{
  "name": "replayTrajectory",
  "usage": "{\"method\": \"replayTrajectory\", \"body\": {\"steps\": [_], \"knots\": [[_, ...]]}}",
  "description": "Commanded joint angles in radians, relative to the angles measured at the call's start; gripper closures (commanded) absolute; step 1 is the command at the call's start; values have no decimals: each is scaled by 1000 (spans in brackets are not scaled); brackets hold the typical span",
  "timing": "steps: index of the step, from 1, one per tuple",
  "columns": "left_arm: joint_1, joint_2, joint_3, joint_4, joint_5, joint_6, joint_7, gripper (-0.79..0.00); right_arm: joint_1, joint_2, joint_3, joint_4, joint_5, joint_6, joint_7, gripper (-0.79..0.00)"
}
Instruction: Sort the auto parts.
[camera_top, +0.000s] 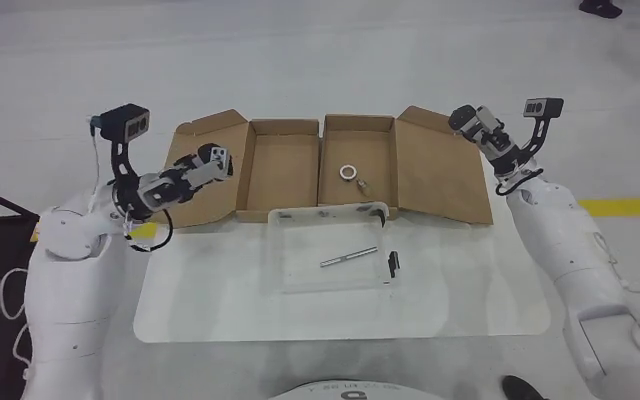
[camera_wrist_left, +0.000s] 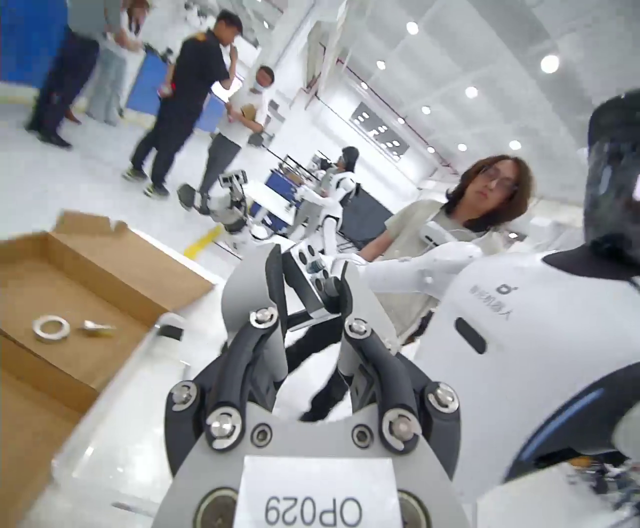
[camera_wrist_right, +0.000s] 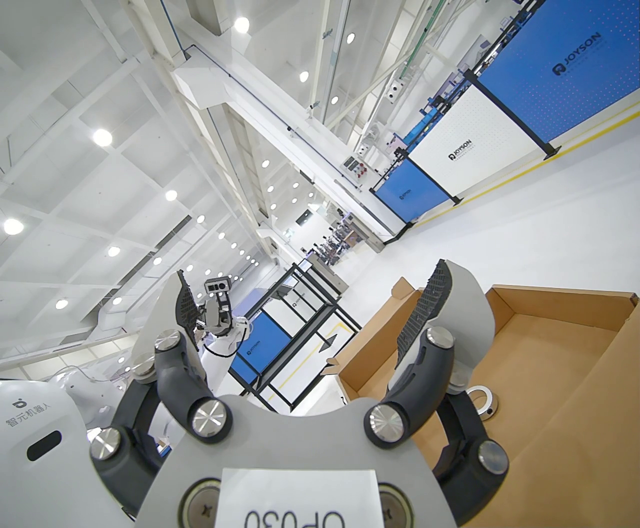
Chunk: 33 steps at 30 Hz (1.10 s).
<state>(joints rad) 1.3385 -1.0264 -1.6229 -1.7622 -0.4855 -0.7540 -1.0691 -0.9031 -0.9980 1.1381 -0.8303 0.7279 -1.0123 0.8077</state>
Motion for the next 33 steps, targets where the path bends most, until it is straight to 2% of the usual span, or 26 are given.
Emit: {"method": "replayTrajectory", "body": {"steps": [1,3,5,7,11,13,16,22,26,28,29,33], "knots": [[49,11,-10,-7,107,-164,167,0,0,0,0,0,0,0,0,-785],[77,20,-29,23,221,-258,261,0,0,0,0,0,0,0,0,-785],[81,16,-65,26,275,-258,287,0,0,0,0,0,0,0,0,-785],[96,4,-107,22,416,-258,370,0,0,0,0,0,0,0,0,-785],[158,-33,-165,-51,827,-258,669,0,0,0,0,0,0,0,0,-785],[193,-52,-162,-73,991,-258,819,0,0,0,0,0,0,0,0,-785],[221,-72,-148,-84,1169,-254,980,0,0,0,0,0,0,0,0,-785],[253,-88,-123,-94,1343,-243,1150,0,0,0,0,0,0,0,0,-785],[262,-89,-118,-100,1385,-257,1181,0,0,0,0,0,0,0,0,-785],[259,-87,-105,-101,1396,-253,1138,0,0,0,0,0,0,0,0,-785],[253,-84,-90,-100,1394,-244,1087,0,0,0,0,0,0,0,0,-785],[153,-73,44,-126,1278,-102,703,0,0,0,0,0,0,0,0,-785]]}}
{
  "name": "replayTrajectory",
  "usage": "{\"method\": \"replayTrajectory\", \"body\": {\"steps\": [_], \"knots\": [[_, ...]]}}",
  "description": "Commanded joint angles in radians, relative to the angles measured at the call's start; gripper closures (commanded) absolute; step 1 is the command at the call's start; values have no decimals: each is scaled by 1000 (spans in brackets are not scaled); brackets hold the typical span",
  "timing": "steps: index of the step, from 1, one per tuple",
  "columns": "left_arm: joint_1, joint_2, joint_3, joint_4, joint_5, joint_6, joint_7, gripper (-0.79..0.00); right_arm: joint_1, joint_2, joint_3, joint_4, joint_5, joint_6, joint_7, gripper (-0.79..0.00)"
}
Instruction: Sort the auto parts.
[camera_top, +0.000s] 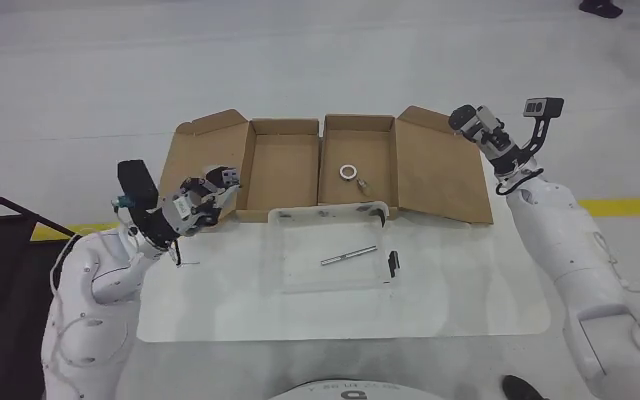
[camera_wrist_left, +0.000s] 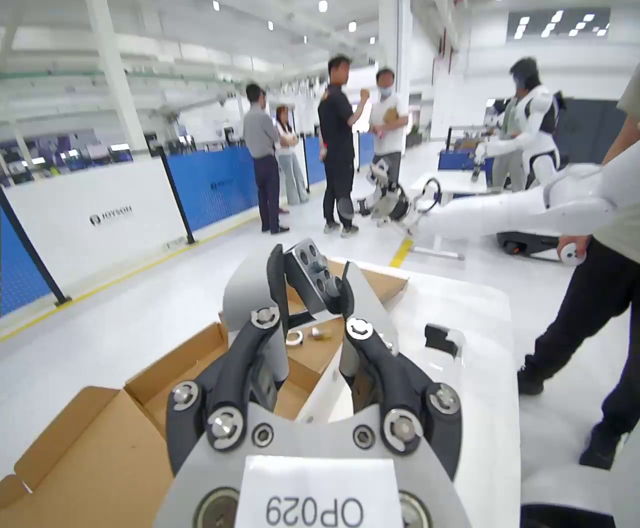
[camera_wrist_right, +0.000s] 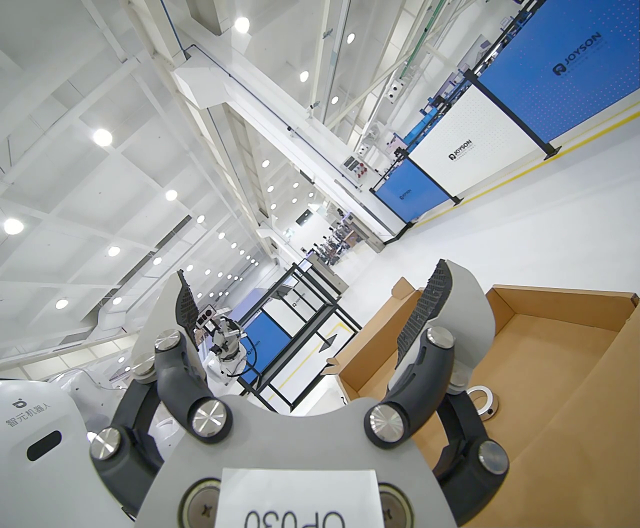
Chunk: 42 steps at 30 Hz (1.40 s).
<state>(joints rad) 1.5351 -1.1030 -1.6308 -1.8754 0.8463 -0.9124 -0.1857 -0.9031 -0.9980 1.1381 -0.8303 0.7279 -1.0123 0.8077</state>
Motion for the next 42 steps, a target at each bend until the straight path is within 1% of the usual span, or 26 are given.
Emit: {"method": "replayTrajectory", "body": {"steps": [1,3,6,9,13,15,16,17,27,28,30,32,33,36,38,42], "knots": [[-82,3,88,-19,-91,104,-254,0,0,0,0,0,0,0,0,-785],[-163,3,171,-11,-123,181,-404,0,0,0,0,0,0,0,0,-785],[-283,-6,287,27,-115,298,-543,0,0,0,0,0,0,0,0,-785],[-381,-21,392,83,-45,410,-581,0,0,0,0,0,0,0,0,-785],[-475,-43,490,173,45,545,-563,0,0,0,0,0,0,0,0,-785],[-492,-50,522,183,65,578,-544,0,0,0,0,0,0,0,0,-785],[-490,-52,533,177,25,566,-555,0,0,0,0,0,0,0,0,-785],[-484,-52,537,166,-41,524,-587,0,0,0,0,0,0,0,0,-785],[-484,-52,537,166,-41,524,-587,0,0,0,0,0,0,0,0,-785],[-479,-51,533,187,-7,549,-582,0,0,0,0,0,0,0,0,-785],[-472,-52,544,241,101,621,-522,0,0,0,0,0,0,0,0,-785],[-482,-60,574,303,183,678,-457,0,0,0,0,0,0,0,0,-785],[-495,-66,593,339,195,695,-434,0,0,0,0,0,0,0,0,-785],[-561,-90,655,465,211,738,-396,0,0,0,0,0,0,0,0,-785],[-611,-111,704,559,191,750,-402,0,0,0,0,0,0,0,0,-785],[-715,-152,793,737,218,781,-411,0,0,0,0,0,0,0,0,-785]]}}
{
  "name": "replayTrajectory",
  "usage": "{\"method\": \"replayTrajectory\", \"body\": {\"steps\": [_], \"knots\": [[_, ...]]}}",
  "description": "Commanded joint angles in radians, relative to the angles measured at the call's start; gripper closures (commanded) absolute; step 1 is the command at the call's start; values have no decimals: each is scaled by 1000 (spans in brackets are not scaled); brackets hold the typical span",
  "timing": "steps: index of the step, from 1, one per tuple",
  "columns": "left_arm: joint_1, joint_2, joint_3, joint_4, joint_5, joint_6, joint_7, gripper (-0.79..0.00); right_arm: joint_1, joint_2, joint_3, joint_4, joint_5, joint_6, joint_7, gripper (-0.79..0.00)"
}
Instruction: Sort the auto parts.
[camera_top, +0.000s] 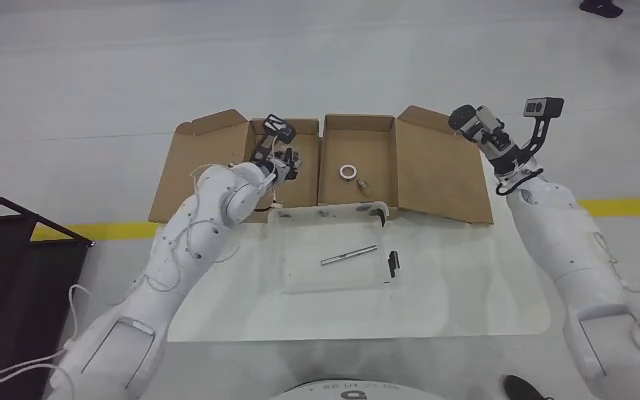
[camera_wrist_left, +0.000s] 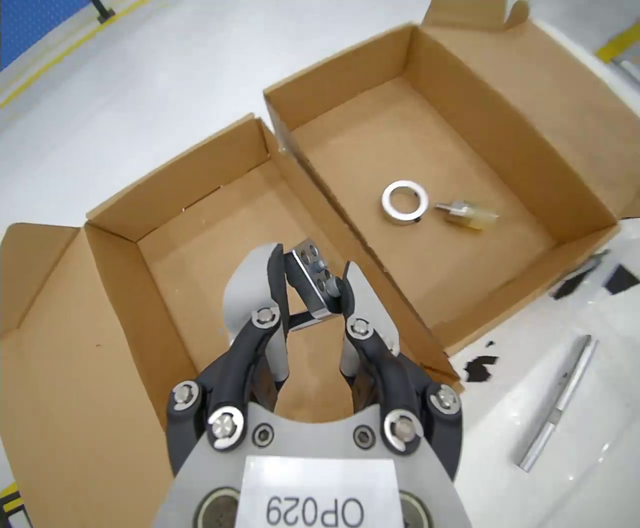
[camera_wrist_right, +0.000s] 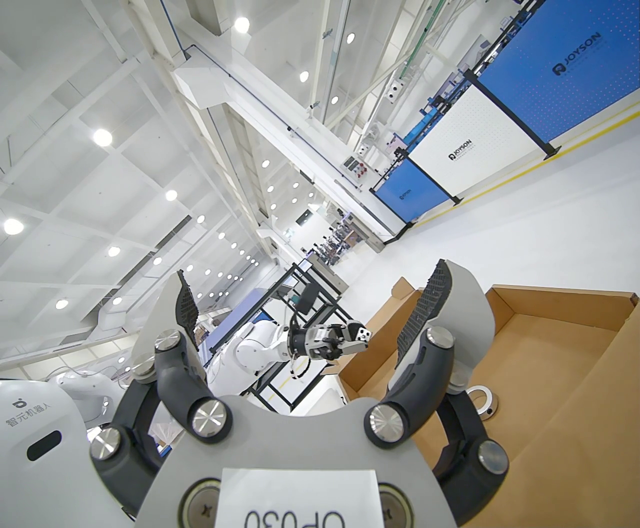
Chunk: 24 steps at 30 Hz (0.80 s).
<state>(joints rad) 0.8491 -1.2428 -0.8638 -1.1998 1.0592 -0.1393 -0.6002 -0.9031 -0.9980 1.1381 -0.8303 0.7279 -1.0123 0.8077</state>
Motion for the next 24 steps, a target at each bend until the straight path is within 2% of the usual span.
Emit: {"method": "replayTrajectory", "body": {"steps": [1,9,17,19,20,21,24], "knots": [[-48,-21,46,100,16,13,3,0,0,0,0,0,0,0,0,-785],[-141,-80,121,306,8,18,27,0,0,0,0,0,0,0,0,-785],[-181,-120,149,414,-7,17,60,0,0,0,0,0,0,0,0,-785],[-186,-125,148,428,-11,15,65,-434,0,0,0,0,0,0,0,-785],[-188,-127,148,433,-11,14,66,-686,0,0,0,0,0,0,0,-785],[-190,-129,148,437,-11,13,67,-785,0,0,0,0,0,0,0,-785],[-192,-133,144,448,-14,4,66,-785,0,0,0,0,0,0,0,-785]]}}
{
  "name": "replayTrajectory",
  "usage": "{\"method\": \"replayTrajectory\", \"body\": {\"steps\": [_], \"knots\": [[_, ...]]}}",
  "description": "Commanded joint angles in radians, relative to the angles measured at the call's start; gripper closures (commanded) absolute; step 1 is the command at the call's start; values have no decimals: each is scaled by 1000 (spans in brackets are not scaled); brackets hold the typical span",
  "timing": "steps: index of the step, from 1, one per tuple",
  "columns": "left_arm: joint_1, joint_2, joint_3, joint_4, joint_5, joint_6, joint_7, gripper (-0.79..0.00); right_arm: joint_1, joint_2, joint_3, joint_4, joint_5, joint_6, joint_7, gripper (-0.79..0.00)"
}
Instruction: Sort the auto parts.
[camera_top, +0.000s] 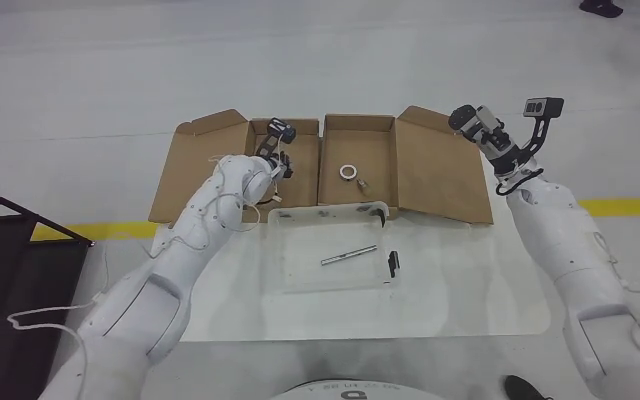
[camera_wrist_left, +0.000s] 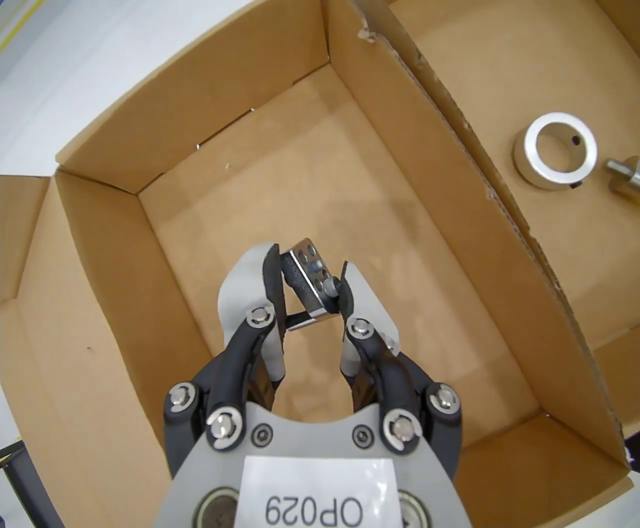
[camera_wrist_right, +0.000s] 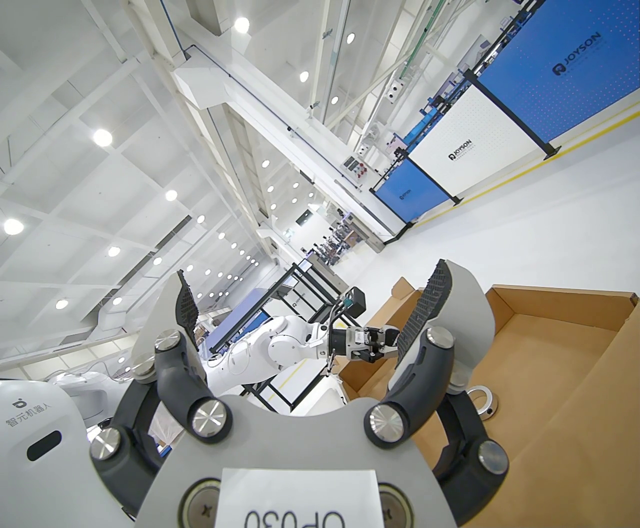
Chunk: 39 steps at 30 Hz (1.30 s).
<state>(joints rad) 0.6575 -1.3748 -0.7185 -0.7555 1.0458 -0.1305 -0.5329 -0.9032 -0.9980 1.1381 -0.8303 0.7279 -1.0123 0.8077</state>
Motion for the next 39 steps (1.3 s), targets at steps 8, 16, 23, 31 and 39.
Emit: {"method": "replayTrajectory", "body": {"steps": [8,16,23,31,39], "knots": [[1,3,-34,-5,-4,-25,0,-785,0,0,0,0,0,0,0,-785],[42,36,-134,-122,-56,-60,-2,-785,0,0,0,0,0,0,0,-785],[157,99,-306,-342,-189,-216,-108,-785,0,0,0,0,0,0,0,-785],[174,105,-325,-369,-210,-235,-121,-785,0,0,0,0,0,0,0,-785],[223,114,-350,-382,-349,-453,-94,-785,0,0,0,0,0,0,0,-785]]}}
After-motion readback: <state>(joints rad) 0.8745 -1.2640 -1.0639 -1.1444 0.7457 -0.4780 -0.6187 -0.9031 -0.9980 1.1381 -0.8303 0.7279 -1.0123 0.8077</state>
